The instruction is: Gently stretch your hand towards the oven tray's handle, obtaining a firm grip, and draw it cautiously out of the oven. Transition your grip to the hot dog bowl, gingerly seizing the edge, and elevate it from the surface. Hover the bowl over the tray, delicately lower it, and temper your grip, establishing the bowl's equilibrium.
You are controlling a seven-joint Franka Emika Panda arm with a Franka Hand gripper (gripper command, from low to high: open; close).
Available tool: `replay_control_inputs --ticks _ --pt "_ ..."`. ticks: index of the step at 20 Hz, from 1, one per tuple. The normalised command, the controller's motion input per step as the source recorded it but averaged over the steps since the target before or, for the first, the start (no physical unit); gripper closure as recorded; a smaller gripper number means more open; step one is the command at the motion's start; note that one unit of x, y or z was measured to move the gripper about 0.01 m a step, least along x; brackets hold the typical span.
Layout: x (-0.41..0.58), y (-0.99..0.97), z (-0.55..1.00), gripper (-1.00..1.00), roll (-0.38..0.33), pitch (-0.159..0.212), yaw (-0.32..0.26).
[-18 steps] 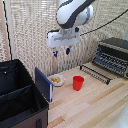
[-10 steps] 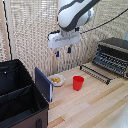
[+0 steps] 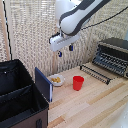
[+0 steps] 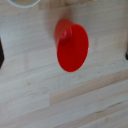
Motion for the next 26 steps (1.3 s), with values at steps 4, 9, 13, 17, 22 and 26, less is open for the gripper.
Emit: replay_control_inputs --ticks 4,9,13,17,22,26 --pt "0.321 0.08 0.00 -1.00 -0.375 0.018 0.071" --pt "0.307 0.09 0.00 -1.00 -0.375 0.051 0.050" --pt "0.299 0.10 0.00 -1.00 -0.375 0.062 0.039" --pt "0.272 0.07 0.00 -1.00 -0.375 0.060 0.035" --pt "0.138 0.00 0.00 -1.00 -0.375 0.036 0.065" --pt "0.015 -0.22 0.00 -1.00 -0.312 0.000 0.126"
